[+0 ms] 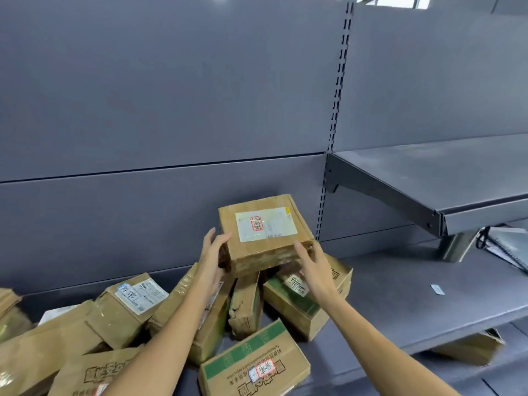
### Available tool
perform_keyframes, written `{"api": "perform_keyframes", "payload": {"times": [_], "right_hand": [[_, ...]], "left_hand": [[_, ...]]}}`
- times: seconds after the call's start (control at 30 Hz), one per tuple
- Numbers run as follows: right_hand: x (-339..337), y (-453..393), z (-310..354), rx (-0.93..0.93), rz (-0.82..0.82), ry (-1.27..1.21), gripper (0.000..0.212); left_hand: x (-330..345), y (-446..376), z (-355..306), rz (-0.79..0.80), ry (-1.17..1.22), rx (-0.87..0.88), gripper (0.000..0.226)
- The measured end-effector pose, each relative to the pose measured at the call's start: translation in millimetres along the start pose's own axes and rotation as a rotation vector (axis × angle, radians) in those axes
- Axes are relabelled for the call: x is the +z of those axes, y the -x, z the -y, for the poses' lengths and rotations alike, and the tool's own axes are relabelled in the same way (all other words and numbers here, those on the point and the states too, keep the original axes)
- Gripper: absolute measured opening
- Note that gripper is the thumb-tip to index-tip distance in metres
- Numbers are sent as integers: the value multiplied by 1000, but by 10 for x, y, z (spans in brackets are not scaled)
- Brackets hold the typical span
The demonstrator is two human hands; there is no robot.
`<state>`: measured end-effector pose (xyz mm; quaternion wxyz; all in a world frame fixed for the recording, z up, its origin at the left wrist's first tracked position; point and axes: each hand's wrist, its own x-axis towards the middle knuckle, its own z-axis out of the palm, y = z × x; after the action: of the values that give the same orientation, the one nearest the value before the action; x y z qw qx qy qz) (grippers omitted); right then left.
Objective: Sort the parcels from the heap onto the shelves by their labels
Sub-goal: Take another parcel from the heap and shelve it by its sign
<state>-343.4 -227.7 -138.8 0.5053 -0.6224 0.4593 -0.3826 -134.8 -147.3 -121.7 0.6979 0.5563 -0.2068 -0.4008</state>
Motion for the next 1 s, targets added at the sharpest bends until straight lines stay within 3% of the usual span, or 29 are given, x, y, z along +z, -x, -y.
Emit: {"api": "perform_keyframes", "payload": {"times": [0.17, 0.33, 0.4, 0.5, 0.6, 0.77, 1.0], "right_hand": [[-42, -60, 478, -161, -6, -261, 46], [-179, -155, 852, -249, 38, -334, 43], [-213, -169, 918, -263, 58, -339, 39], [-226, -156, 920, -262, 106, -295, 39], [-224, -129, 918, -269, 153, -280, 33], [-151, -54, 994, -301, 279, -201, 60], [-26, 2, 1036, -333, 330, -251, 81]], "left_hand": [[2, 136, -279, 272, 50, 149, 97], [-54, 227, -277, 287, 14, 120, 116], [-107, 223, -291, 261, -22, 133, 110], [-175, 240, -447, 229, -155, 129, 98], [-256, 200, -581, 313, -333, 128, 113], [-175, 277, -768, 484, -472, 216, 117], [-3, 254, -1002, 387, -295, 441, 88]]}}
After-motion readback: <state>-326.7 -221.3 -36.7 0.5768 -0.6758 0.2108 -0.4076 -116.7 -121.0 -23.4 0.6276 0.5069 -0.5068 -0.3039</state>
